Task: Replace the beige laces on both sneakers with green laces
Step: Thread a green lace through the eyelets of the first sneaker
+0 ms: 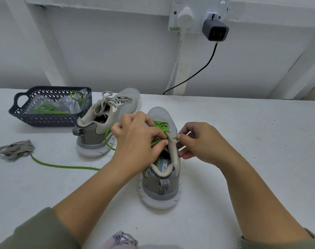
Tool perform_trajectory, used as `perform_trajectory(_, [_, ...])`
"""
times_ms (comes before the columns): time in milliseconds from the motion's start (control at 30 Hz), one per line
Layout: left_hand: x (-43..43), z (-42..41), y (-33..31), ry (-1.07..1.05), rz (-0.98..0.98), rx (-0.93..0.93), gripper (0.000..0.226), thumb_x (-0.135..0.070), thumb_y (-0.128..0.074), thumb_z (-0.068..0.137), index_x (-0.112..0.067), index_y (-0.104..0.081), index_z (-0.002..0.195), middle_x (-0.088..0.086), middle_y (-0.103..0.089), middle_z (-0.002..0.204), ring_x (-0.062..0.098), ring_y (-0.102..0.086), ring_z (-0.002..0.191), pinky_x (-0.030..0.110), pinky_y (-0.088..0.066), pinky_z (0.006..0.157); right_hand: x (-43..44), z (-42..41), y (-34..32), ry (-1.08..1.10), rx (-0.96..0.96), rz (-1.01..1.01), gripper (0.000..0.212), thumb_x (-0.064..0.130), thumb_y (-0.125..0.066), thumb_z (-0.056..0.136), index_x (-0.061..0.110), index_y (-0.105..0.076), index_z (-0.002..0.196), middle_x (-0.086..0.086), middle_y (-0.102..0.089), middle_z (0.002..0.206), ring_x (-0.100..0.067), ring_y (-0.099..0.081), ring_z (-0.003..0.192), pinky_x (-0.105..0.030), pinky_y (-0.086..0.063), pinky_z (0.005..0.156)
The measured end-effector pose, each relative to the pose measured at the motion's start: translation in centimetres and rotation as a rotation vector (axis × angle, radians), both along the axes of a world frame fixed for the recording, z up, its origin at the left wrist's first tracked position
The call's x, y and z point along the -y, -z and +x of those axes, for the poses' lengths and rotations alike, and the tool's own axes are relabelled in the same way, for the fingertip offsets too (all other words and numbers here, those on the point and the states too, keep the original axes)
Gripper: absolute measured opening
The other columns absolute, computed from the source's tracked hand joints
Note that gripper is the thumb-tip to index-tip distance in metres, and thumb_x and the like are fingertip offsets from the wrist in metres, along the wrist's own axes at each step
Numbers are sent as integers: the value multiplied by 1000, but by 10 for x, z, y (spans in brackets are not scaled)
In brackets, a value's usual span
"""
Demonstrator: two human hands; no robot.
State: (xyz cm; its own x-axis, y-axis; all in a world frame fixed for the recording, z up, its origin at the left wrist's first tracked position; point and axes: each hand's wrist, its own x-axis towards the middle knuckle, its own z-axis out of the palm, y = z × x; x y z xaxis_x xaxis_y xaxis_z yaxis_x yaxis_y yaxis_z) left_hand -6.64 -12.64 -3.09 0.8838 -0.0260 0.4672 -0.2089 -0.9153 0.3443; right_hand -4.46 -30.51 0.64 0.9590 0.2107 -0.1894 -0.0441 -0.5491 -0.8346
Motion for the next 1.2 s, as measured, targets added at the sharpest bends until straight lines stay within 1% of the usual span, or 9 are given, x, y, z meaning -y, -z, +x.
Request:
perform_trajectory(67, [-4, -2, 0, -28, -59, 4, 25, -57, -72, 68, -41, -66, 86, -16, -47, 105, 17, -33, 110, 33, -16, 83, 8, 6, 4, 132, -145, 36, 13, 8, -53, 94, -1, -58, 87, -14, -73, 75, -26, -72, 62, -32, -60, 61])
perform_trajectory(233, [-15, -6, 2, -65, -167, -7, 33, -54, -64, 64, -39, -55, 93, -18, -40, 100, 12, -30, 107, 29, -12, 79, 9, 7, 10, 77, -114, -770, 13, 12, -49, 94, 9, -55, 105, -9, -56, 101, -21, -57, 80, -25, -44, 56])
perform_trajectory(333, [-18, -9, 7, -94, -208, -19, 34, -54, -62, 63, -38, -49, 90, -17, -39, 96, 10, -31, 101, 27, -11, 74, 1, 1, 3, -111, 256, -663, 51, 25, -53, 95, 26, -39, 144, -4, -37, 139, -24, -38, 124, -35, -42, 94])
perform_trajectory(433, [-16, -11, 10, -121, -230, -41, 37, -53, -60, 63, -34, -45, 92, -15, -40, 95, 13, -32, 100, 27, -12, 74, -6, 3, 5, -251, 498, -571, 28, 26, -56, 94, 23, -65, 120, 0, -56, 118, -20, -47, 112, -32, -42, 89])
perform_trajectory(600, [-13, -12, 13, -180, -265, -55, 45, -53, -61, 62, -31, -41, 96, -14, -41, 97, 12, -30, 100, 28, -12, 75, 5, 13, 25, -38, 105, -837, 18, 10, -53, 92, 11, -69, 100, -4, -59, 87, -19, -56, 72, -25, -41, 54])
perform_trajectory(733, [-11, -13, 15, -215, -301, -42, 47, -53, -62, 61, -31, -41, 97, -13, -40, 99, 11, -29, 100, 30, -13, 76, -5, 8, 12, -106, 334, -570, 38, 17, -57, 93, 20, -56, 131, -1, -53, 119, -20, -56, 104, -25, -42, 80])
perform_trajectory(967, [-8, -16, 19, -283, -339, -42, 56, -56, -58, 55, -30, -41, 101, -13, -41, 102, 14, -31, 103, 32, -17, 80, 3, 10, 18, 35, 21, -903, 19, -5, -49, 86, 9, -56, 74, -4, -49, 77, -16, -49, 62, -22, -37, 49])
perform_trajectory(1100, [-5, -16, 19, -316, -378, -61, 55, -52, -60, 57, -29, -40, 102, -12, -41, 102, 16, -32, 105, 35, -20, 81, -7, 2, 5, -179, 361, -514, 41, 14, -57, 91, 23, -56, 131, -1, -53, 125, -19, -51, 114, -27, -42, 90])
perform_trajectory(1200, [-4, -16, 20, -325, -395, -79, 51, -52, -59, 60, -30, -39, 101, -12, -41, 102, 15, -31, 103, 35, -20, 81, -8, 13, 15, -128, 331, -605, 24, 9, -56, 90, 18, -72, 105, -3, -68, 97, -20, -62, 82, -29, -50, 69])
